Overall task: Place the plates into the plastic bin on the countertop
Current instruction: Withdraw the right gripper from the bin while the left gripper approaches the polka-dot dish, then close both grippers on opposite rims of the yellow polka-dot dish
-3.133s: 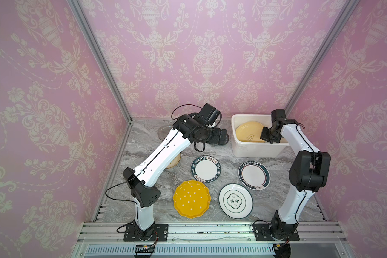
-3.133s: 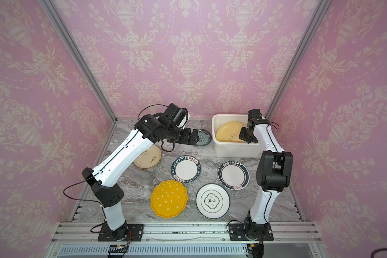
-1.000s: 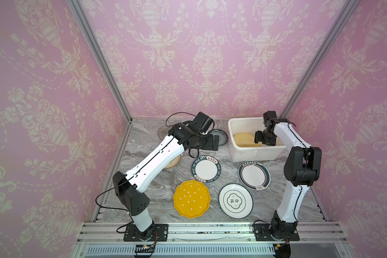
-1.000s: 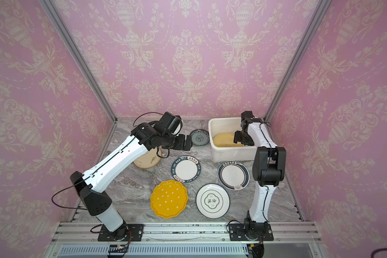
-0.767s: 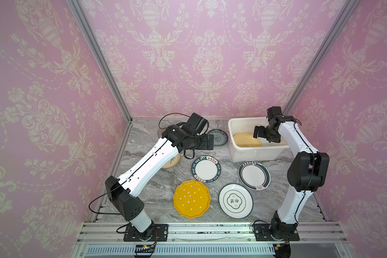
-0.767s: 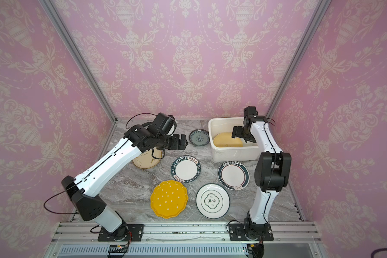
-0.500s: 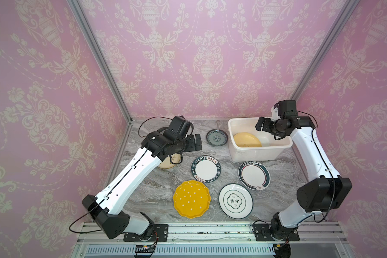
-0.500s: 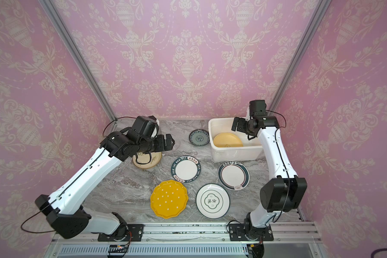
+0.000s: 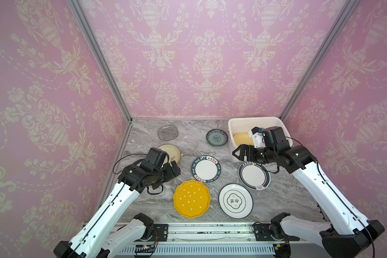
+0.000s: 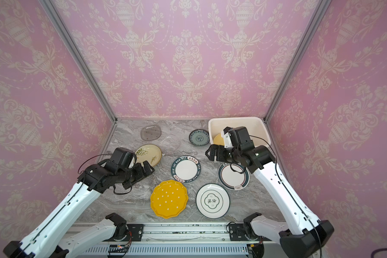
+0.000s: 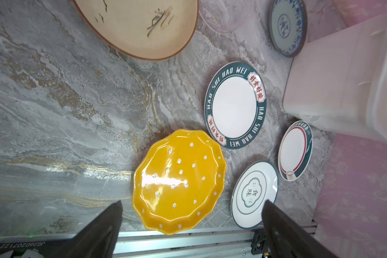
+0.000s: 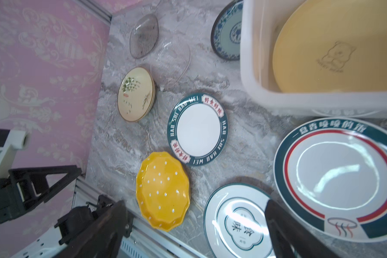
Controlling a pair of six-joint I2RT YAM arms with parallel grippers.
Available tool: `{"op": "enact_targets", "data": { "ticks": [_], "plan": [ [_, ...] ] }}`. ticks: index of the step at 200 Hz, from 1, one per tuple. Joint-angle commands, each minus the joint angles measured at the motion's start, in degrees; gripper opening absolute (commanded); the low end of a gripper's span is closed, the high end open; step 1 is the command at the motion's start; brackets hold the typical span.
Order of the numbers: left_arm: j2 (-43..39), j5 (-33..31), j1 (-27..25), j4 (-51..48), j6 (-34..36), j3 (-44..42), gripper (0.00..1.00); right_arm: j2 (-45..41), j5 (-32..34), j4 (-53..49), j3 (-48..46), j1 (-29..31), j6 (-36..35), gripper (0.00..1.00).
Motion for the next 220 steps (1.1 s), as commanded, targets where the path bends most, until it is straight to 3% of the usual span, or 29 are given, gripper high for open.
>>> {"op": "enact_targets", "data": {
  "ticks": [1, 42, 65, 128, 220],
  "plan": [
    [-0.77, 7.05, 0.48, -2.44, 2.55, -3.83, 0.99, -3.43, 0.77, 3.54, -7.94, 5.9, 11.16, 0.96],
    [-4.65, 8.25, 0.48, -1.37, 4.4, -10.81, 0.99, -3.45, 3.34, 15.0, -19.59, 20.48, 22.48, 0.94],
    [-6.99, 8.09, 0.48, -0.02, 4.42, -13.66, 0.99, -0.25, 3.74, 22.78, -24.34, 24.47, 27.33, 0.93],
    [-3.8, 7.95, 0.57, 1.76, 9.39, -15.72, 0.99, 10.15, -0.24, 41.63, -30.46, 25.97, 35.98, 0.89],
    [-7.06, 13.94, 0.84, 15.64, 2.77, -29.2, 0.99, 19.82, -3.0, 45.62, -30.49, 26.12, 39.12, 0.86]
  ]
}}
